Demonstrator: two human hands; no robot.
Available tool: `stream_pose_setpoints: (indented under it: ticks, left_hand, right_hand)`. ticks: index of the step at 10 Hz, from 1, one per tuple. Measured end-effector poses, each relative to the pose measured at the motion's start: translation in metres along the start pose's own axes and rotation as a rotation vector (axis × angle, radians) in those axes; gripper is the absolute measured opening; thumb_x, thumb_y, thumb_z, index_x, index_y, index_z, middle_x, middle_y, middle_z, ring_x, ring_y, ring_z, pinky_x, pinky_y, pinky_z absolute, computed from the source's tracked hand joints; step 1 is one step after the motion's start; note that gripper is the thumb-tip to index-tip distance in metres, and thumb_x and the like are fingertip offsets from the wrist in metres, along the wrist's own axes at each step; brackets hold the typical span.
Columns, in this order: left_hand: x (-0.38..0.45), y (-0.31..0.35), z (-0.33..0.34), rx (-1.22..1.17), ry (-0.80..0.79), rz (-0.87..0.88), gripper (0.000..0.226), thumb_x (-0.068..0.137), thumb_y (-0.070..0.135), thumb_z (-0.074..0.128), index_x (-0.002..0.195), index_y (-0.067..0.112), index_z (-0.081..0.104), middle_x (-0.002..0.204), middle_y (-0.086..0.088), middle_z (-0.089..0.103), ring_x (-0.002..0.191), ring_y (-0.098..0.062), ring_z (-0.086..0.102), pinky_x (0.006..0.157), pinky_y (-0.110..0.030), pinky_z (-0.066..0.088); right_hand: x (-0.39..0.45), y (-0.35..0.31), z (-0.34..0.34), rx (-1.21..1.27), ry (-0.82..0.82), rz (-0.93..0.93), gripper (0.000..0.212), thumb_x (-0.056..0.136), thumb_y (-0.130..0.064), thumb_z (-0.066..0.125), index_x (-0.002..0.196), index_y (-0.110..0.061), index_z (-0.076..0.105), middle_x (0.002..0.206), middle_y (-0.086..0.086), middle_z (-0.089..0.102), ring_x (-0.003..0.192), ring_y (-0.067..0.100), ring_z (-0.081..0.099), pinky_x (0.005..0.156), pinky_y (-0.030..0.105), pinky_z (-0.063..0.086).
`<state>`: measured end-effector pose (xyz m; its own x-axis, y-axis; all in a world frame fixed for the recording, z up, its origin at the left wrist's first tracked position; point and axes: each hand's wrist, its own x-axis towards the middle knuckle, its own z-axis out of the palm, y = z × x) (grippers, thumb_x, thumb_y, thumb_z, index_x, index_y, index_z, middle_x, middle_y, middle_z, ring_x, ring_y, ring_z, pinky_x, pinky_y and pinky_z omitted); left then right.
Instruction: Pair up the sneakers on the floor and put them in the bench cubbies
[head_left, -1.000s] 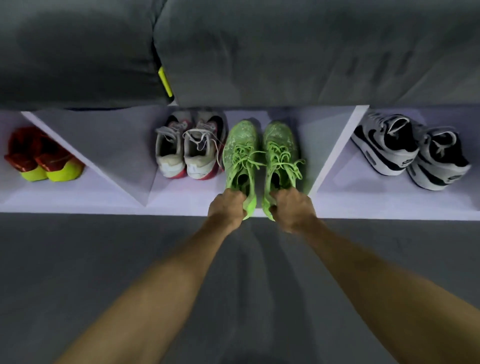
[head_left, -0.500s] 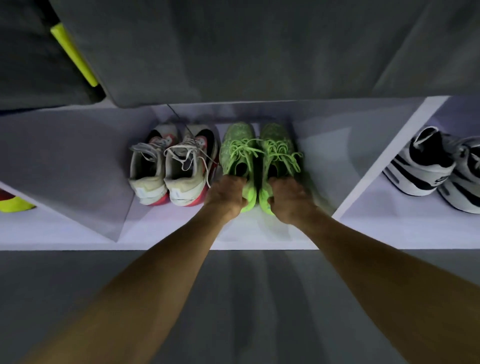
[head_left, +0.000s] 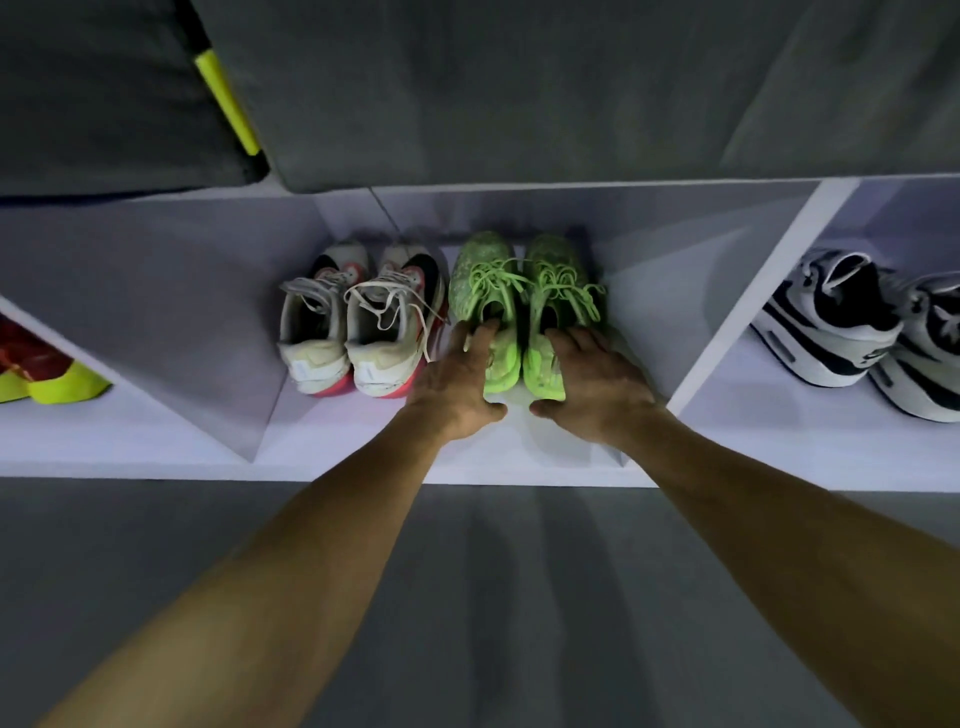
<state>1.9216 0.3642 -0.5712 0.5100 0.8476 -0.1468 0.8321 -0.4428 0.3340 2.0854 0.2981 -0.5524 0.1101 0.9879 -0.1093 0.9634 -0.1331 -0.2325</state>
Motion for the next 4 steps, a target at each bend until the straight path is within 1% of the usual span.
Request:
stream_pose_setpoints:
  ticks: [1, 2, 3, 4]
  left_hand:
    - [-0.023, 0.005, -0.008, 0.027, -0.019, -0.023, 0.101, 0.073, 0.04, 0.079, 0.151, 0.029, 0.018, 0.149, -0.007, 0.031, 0.126, -0.031, 0.048, 0.097, -0.044, 0.047]
    - [-0.073, 0.016, -0.03, 0.053, -0.036, -0.072, 0.094, 0.07, 0.049, 0.077, 0.147, 0.033, 0.026, 0.146, -0.003, 0.038, 0.124, -0.03, 0.05, 0.096, -0.045, 0.048]
    - [-0.104, 0.026, -0.066, 0.053, -0.04, -0.082, 0.09, 0.069, 0.055, 0.075, 0.144, 0.035, 0.03, 0.145, 0.002, 0.04, 0.123, -0.028, 0.05, 0.096, -0.044, 0.048]
    - [-0.15, 0.044, -0.14, 0.092, -0.042, -0.125, 0.084, 0.069, 0.059, 0.074, 0.141, 0.038, 0.036, 0.141, 0.005, 0.044, 0.122, -0.024, 0.051, 0.095, -0.038, 0.047]
  right_hand:
    - [-0.022, -0.002, -0.01, -0.006, 0.008, -0.027, 0.091, 0.075, -0.054, 0.07, 0.148, -0.023, 0.024, 0.154, -0.001, 0.024, 0.143, 0.021, 0.02, 0.114, 0.037, 0.028]
    - [-0.066, -0.013, -0.036, -0.002, 0.019, -0.056, 0.091, 0.073, -0.06, 0.068, 0.147, -0.029, 0.026, 0.156, -0.004, 0.023, 0.145, 0.021, 0.018, 0.116, 0.042, 0.024]
    - [-0.093, -0.025, -0.067, 0.006, 0.006, -0.081, 0.089, 0.075, -0.062, 0.065, 0.148, -0.03, 0.026, 0.157, -0.005, 0.024, 0.144, 0.022, 0.021, 0.117, 0.043, 0.023]
    - [-0.132, -0.046, -0.131, 0.002, -0.046, -0.093, 0.088, 0.075, -0.064, 0.064, 0.147, -0.032, 0.027, 0.154, -0.005, 0.029, 0.141, 0.022, 0.028, 0.113, 0.041, 0.028]
